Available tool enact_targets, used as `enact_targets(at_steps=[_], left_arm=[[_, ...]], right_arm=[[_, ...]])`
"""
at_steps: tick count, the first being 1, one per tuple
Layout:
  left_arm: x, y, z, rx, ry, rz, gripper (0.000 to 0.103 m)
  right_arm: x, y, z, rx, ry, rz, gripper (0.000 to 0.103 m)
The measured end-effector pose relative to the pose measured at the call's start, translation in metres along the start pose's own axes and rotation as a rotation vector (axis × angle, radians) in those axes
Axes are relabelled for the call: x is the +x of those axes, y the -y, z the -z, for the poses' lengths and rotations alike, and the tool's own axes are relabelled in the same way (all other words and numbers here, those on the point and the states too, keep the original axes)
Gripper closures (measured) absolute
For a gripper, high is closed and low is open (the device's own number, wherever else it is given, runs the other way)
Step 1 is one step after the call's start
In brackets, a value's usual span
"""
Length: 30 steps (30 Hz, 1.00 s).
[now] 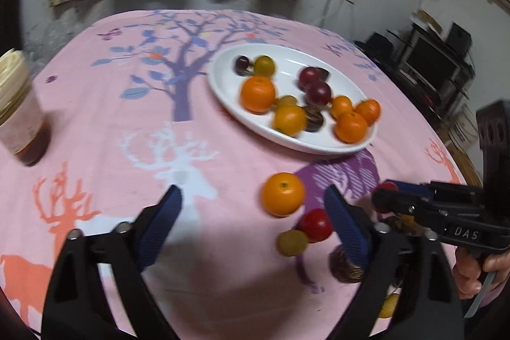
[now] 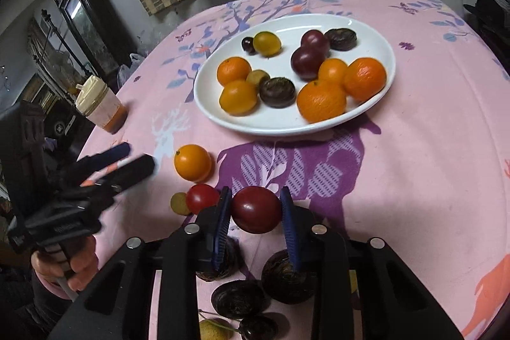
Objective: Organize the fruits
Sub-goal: 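Grasp a red tomato with the right gripper while the left gripper grasps an orange tomato, then release both tomatoes onto the white plate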
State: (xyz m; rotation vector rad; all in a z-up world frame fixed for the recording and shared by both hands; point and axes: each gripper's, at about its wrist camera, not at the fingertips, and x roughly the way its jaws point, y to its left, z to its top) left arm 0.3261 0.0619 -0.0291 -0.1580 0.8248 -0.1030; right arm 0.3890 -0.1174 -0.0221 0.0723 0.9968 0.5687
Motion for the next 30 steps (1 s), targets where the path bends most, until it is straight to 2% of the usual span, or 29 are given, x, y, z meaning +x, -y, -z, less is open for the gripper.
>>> enact_targets(at_steps=[3,14,17,21,24,26,30], left_arm=[[0.016,0.014,-0.002,0.040,-0.036,-0.006,0.036],[0.043,0.020,-0.002,0.021,-0.103,-0.003,0.056],[0.049,0.022,0.001,0.022,-0.120,0.000,0.065],[0.043,0.020,0.004,0.016,-0.097,-0.009,0.066],[0.024,0.017,0.000,-0.012,-0.052,0.010,0.066],[0.012,0.018,-0.011,-0.008,-0.013,0.029,0.066],[0.014,0.026,-0.055,0.035,0.025,0.028,0.066]], right_arm=[[-0.003,0.001,-0.001,0.001,0.008,0.001,0.072],[-0.014,0.000,-0.001,-0.011,0.041,0.004,0.072],[-0.016,0.000,0.000,-0.012,0.047,0.012,0.072],[-0.016,0.001,0.000,-0.013,0.049,0.010,0.072],[-0.018,0.001,0.002,-0.017,0.056,-0.006,0.072],[-0.023,-0.002,-0.001,-0.034,0.100,-0.033,0.072],[-0.036,-0.001,-0.024,-0.045,0.233,-0.011,0.072]])
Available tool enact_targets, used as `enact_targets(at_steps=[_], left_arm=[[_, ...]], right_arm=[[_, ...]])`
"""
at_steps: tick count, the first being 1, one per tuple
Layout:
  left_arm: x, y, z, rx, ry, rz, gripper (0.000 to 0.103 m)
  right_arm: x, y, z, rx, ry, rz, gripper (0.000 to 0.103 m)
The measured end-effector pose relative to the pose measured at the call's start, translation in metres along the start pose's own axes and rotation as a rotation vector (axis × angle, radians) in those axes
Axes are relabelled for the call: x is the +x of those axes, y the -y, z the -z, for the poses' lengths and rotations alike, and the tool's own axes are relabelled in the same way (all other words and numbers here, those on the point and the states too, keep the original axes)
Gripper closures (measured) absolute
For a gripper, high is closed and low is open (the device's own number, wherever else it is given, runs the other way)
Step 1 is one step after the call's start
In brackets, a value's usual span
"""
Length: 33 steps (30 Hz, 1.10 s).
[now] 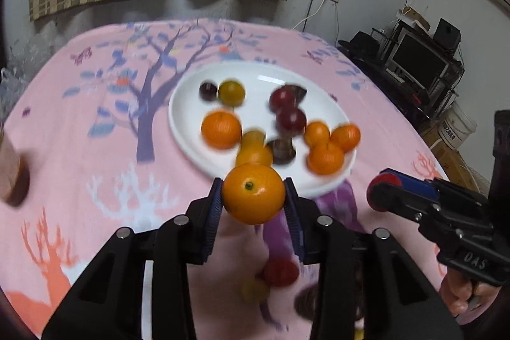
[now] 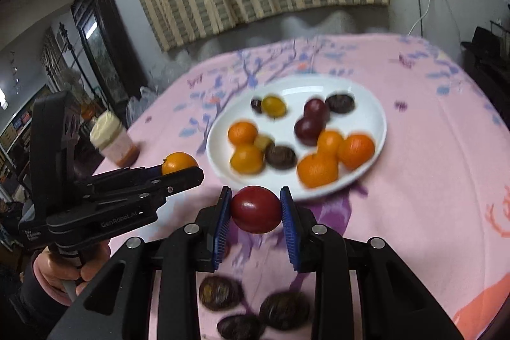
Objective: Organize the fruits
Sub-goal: 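Release both tomatoes onto the white plate, then grasp a water chestnut with the right gripper while the left gripper grasps another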
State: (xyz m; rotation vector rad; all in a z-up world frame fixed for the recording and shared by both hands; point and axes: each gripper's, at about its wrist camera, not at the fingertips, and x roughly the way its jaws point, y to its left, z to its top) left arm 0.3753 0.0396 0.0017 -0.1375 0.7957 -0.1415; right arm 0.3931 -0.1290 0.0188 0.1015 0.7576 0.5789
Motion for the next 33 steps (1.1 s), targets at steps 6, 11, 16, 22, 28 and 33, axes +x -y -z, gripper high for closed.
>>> enact_targets(at_steps=[6,11,16,22,28,33], left_arm=[[0.050,0.005,-0.068,0.013,0.003,-0.025,0.066],[0.080,0.000,-0.082,0.001,-0.062,-0.160,0.018],[0.033,-0.011,-0.053,-0.037,0.005,-0.096,0.010],[-0.025,-0.032,0.011,-0.094,0.053,-0.168,0.007],[-0.044,-0.058,0.061,-0.241,0.044,-0.214,0.007],[-0.048,-0.052,0.064,-0.200,0.072,-0.265,0.007]], right_arm=[[0.030,0.025,-0.048,0.012,0.047,0.073,0.071],[0.053,0.038,-0.062,-0.028,0.068,0.155,0.046],[0.037,0.023,-0.042,-0.098,0.017,0.089,0.046],[0.027,-0.027,0.017,-0.269,-0.167,-0.052,0.041],[0.033,-0.058,0.063,-0.384,-0.265,-0.018,0.041],[0.039,-0.063,0.071,-0.422,-0.291,0.018,0.041]])
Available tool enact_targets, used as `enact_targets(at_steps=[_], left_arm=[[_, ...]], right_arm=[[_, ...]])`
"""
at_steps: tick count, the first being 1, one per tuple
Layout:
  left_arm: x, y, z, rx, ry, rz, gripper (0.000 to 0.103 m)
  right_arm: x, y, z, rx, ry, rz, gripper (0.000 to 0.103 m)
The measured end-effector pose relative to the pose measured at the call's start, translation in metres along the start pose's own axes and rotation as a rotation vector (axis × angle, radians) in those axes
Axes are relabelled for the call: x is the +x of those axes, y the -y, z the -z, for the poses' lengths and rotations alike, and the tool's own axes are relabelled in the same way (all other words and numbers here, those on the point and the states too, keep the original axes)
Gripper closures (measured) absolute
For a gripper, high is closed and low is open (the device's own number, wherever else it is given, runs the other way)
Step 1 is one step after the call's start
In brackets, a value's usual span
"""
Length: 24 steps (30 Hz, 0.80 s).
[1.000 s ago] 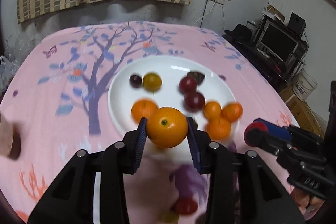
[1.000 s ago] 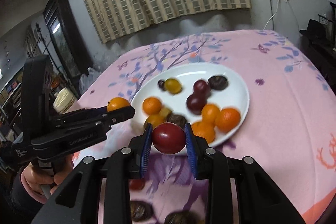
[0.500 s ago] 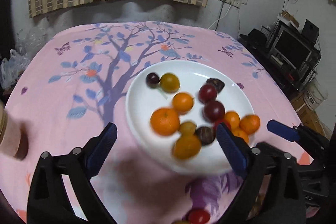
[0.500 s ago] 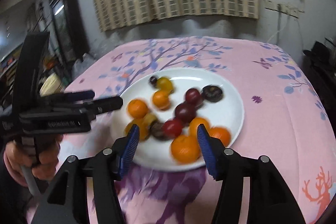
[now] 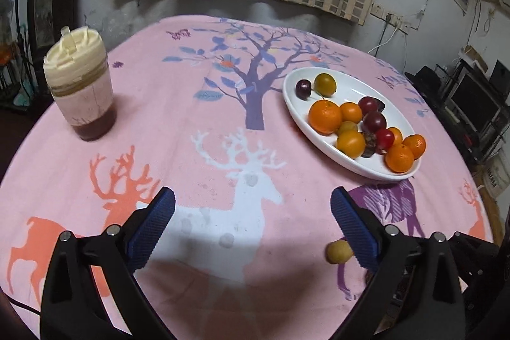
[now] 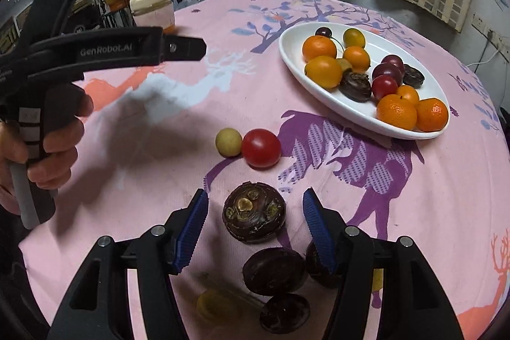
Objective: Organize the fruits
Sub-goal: 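Grasp a water chestnut with the right gripper while the left gripper grasps another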
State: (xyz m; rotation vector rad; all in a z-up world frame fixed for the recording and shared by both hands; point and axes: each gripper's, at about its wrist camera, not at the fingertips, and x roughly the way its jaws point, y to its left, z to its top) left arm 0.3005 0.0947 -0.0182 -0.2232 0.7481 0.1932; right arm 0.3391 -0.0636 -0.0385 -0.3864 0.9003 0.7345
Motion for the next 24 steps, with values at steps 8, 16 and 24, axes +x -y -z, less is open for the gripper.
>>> enact_targets(at_steps=[8,16,24], left_arm=[[0.000,-0.001,-0.002,0.006,-0.016,0.008,0.007],[-0.002,0.025,0.008,0.104,-0.084,0.201,0.007],[-0.016,0.124,0.053,0.494,-0.127,0.402,0.036]], right_arm=[[0.013,-0.009,0.005,-0.021,-0.042,0.019,0.061],[-0.028,0.067,0.002,0.341,0.123,-0.002,0.061],[-0.045,0.106,0.013,0.484,0.162,0.046,0.061]])
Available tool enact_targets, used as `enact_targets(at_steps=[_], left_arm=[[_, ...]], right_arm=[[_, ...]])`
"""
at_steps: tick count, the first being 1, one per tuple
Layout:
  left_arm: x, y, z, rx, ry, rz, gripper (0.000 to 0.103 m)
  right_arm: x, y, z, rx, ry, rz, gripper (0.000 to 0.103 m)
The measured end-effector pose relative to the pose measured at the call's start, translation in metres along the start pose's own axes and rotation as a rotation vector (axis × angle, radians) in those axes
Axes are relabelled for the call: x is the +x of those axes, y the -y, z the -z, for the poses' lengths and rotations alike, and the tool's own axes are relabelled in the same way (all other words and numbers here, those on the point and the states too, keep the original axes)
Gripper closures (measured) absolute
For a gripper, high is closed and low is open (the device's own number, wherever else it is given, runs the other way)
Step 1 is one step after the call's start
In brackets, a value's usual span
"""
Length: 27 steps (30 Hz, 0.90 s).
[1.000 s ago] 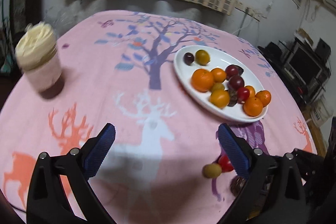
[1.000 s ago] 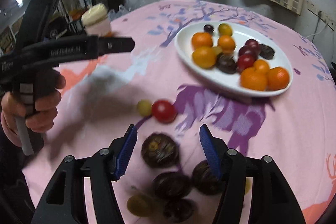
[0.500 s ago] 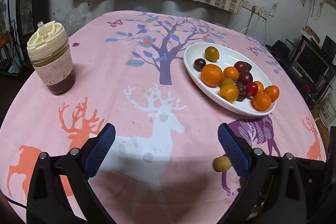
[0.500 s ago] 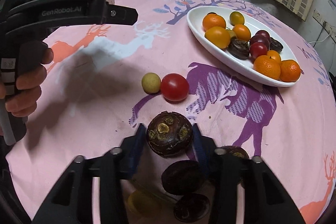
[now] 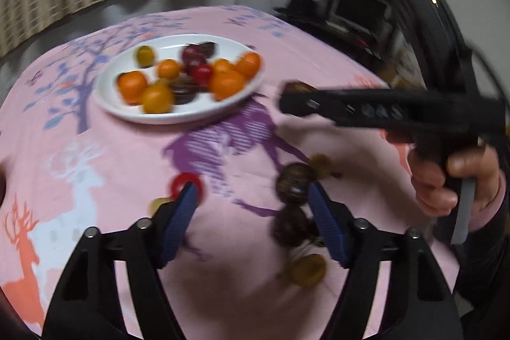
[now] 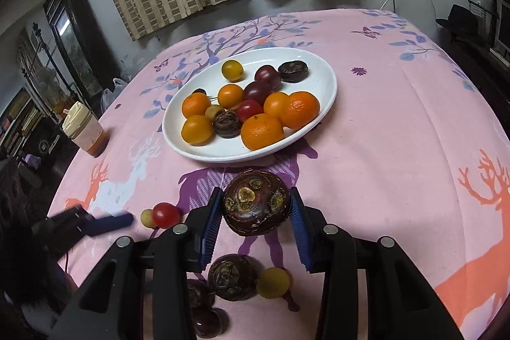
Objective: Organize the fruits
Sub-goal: 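Grasp a water chestnut with the right gripper while the left gripper grasps another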
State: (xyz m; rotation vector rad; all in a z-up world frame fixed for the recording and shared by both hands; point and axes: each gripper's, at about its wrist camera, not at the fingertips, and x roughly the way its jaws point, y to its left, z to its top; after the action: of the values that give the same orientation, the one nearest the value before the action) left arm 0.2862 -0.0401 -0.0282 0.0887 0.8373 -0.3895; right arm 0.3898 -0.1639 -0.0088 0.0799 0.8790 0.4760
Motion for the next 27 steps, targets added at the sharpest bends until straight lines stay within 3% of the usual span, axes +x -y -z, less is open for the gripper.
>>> enact_targets(at_steps=[3,12,22,27], left_arm=[[0.015,0.022,-0.008,0.062,-0.025,-0.028,0.041],[0.046,0.038,-0.019,0.084,-0.153,0.078,0.047],[0.063,0.038,-0.017,0.108,-0.177,0.059,0.060],[0.056,0.034,-0.017,0.089,-0.162,0.047,0.061]], right_arm=[[-0.003,-0.001,0.002,0.002,0.002,-0.011,0.061],[-0.012,0.006,-0.003,0.017,0.022,0.000,0.061],[-0.019,0.013,-0.004,0.038,0.040,0.006,0.061],[-0.018,0.015,-0.004,0.045,0.040,0.001,0.061]])
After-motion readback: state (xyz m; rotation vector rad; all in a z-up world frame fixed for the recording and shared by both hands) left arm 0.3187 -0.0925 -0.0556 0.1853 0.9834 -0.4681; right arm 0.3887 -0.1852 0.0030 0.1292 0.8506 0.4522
